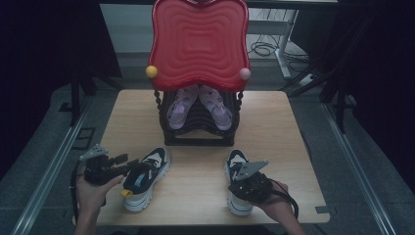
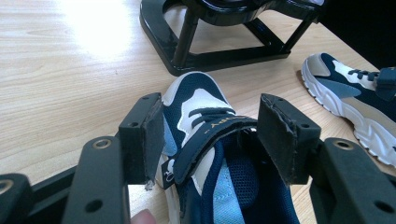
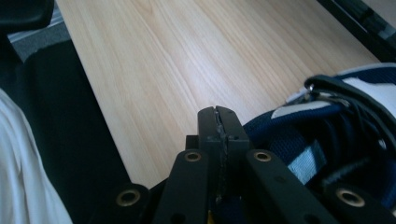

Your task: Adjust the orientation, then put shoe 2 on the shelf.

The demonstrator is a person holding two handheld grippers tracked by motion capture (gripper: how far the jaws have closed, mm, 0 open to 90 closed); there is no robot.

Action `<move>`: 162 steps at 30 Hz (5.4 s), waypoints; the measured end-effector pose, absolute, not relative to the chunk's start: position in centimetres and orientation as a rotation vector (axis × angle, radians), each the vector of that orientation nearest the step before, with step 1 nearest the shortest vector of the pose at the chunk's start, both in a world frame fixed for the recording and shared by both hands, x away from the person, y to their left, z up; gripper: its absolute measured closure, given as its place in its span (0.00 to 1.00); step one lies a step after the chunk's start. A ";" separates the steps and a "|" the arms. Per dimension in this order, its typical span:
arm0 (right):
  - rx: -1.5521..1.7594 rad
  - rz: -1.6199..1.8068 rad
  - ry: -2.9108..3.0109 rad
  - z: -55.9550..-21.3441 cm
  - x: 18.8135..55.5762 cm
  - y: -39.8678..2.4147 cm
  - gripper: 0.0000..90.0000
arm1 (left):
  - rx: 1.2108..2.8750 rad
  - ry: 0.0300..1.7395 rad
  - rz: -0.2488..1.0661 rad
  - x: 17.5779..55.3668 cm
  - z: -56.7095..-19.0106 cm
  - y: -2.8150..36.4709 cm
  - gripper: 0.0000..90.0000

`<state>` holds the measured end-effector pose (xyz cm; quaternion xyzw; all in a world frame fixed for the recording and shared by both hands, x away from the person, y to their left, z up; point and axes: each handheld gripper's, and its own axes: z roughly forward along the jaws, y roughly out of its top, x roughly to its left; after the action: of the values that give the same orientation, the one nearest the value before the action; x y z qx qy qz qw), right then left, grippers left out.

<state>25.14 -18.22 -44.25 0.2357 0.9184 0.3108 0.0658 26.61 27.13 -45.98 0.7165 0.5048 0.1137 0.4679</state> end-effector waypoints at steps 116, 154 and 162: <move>1.077 1.238 2.346 -43.8 28.4 -29.0 0.64 | 1.987 1.249 0.233 26.9 -47.4 26.9 0.52; 1.119 0.792 2.778 -45.7 33.3 -25.1 0.75 | 2.074 1.274 0.243 27.3 -48.2 25.8 0.78; 1.112 0.816 2.741 -45.9 33.0 -25.2 0.81 | 2.071 1.278 0.244 27.3 -48.2 25.8 0.79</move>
<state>32.97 -25.23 -45.86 0.3621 0.8927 0.2656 0.0367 27.27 25.81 -48.20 0.7961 0.4911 0.0938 0.3410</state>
